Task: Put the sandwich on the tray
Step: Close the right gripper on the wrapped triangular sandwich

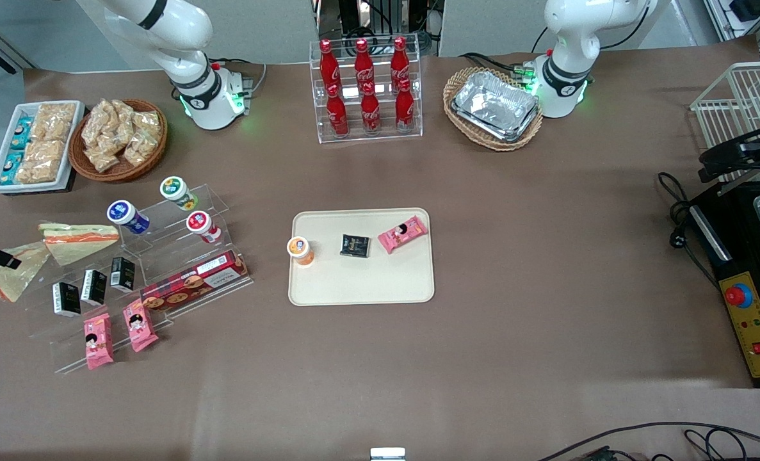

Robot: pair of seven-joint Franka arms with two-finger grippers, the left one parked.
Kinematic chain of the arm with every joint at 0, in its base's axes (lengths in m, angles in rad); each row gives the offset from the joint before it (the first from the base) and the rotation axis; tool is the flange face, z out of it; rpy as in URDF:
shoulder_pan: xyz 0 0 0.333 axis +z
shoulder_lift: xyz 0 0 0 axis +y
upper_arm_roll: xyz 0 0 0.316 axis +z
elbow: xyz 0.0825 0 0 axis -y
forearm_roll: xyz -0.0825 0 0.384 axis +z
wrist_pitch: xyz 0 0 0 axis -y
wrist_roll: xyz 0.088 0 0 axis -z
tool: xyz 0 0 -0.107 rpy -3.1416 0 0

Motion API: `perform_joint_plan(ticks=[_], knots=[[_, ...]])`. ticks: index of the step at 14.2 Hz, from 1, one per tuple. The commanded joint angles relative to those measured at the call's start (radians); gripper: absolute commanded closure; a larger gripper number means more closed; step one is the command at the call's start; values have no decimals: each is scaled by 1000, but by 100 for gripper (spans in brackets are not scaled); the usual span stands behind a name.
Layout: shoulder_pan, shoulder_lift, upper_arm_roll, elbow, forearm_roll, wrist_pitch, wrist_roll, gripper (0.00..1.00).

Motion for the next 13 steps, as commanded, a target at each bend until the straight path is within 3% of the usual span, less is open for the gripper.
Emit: perform_joint_plan(ticks=[1, 10, 13], knots=[[-11, 13, 3, -7, 38, 43, -58, 0], [-12, 58, 3, -9, 38, 87, -74, 1], [-12, 56, 5, -21, 38, 87, -74, 10]])
